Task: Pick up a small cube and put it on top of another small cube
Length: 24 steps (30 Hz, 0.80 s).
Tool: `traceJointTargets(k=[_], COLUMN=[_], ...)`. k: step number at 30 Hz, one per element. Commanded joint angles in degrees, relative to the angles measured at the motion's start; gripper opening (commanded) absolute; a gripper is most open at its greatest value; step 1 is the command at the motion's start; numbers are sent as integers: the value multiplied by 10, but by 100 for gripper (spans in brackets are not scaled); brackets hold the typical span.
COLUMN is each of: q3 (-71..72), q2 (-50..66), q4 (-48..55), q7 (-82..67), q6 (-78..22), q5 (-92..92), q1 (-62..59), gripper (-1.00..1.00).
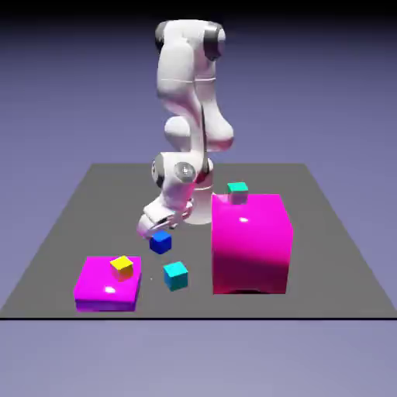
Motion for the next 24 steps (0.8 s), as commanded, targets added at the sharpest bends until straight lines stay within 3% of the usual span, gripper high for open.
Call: traceJointTargets(k=[1,4,5,17,24], q3=[-7,-24,-24,41,127], q2=[18,65,65,-109,-36], q4=[5,16,16,-27,118], q7=[19,67,67,-111,11], q6=[10,35,35,-59,-162], q5=[-25,-89,-89,149,279], q1=[-1,-7,-7,15,-39], gripper=[0,0,-100,-100,-100])
